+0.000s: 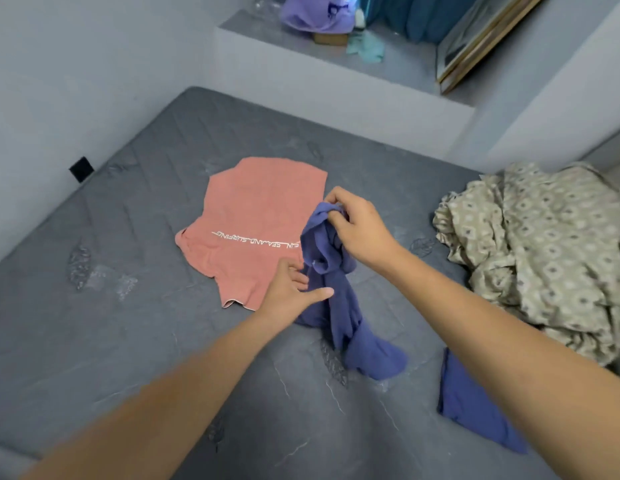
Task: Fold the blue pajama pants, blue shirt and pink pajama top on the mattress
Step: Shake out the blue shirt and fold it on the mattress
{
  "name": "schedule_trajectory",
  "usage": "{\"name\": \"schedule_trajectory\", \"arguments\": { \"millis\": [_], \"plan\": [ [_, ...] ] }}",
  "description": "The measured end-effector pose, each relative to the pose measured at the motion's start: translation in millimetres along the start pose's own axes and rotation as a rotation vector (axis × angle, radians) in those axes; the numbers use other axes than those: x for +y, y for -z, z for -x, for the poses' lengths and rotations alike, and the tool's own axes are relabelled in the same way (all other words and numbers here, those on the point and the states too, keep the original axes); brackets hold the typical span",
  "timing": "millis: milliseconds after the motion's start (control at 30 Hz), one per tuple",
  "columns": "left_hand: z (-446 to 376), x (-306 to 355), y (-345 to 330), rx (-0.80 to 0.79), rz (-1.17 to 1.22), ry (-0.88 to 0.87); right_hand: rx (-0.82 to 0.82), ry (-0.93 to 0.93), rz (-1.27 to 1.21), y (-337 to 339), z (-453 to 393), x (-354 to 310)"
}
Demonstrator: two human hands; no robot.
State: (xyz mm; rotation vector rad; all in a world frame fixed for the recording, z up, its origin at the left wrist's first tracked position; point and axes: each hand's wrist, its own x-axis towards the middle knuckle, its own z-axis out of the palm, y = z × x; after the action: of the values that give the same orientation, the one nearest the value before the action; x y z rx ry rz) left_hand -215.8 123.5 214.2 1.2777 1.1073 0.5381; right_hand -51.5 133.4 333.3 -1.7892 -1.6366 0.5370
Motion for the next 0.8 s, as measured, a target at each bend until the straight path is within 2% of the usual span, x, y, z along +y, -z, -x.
{"name": "schedule_trajectory", "arguments": {
  "millis": [100, 167, 233, 300, 433, 567, 700, 800],
  "plan": [
    [21, 49, -21, -0.062, 0.032, -0.114, 0.051, 0.062, -0.010, 39, 2, -41],
    [32, 82, -32, 0.041, 0.066, -0.227, 0.077, 0.118, -0.014, 65, 7, -66],
    [42, 109, -32, 0.128, 0.130, -0.221, 0.102, 0.165, -0.021, 90, 11, -83],
    [54, 138, -27, 0.129, 0.191, -0.218, 0.137, 0.192, -0.001, 123, 16, -99],
    [74, 192, -3, 0.106, 0.074, -0.318, 0.239, 0.162, -0.007, 183, 19, -124],
    [103, 260, 18, 0.083, 0.071, -0.428, 0.318, 0.160, -0.023, 230, 23, -154],
    [122, 318, 35, 0.065, 0.108, -0.479, 0.290, 0.149, -0.024, 265, 28, -182],
    [137, 363, 41, 0.012, 0.227, -0.462, 0.240, 0.129, 0.034, 285, 31, -200]
  ]
}}
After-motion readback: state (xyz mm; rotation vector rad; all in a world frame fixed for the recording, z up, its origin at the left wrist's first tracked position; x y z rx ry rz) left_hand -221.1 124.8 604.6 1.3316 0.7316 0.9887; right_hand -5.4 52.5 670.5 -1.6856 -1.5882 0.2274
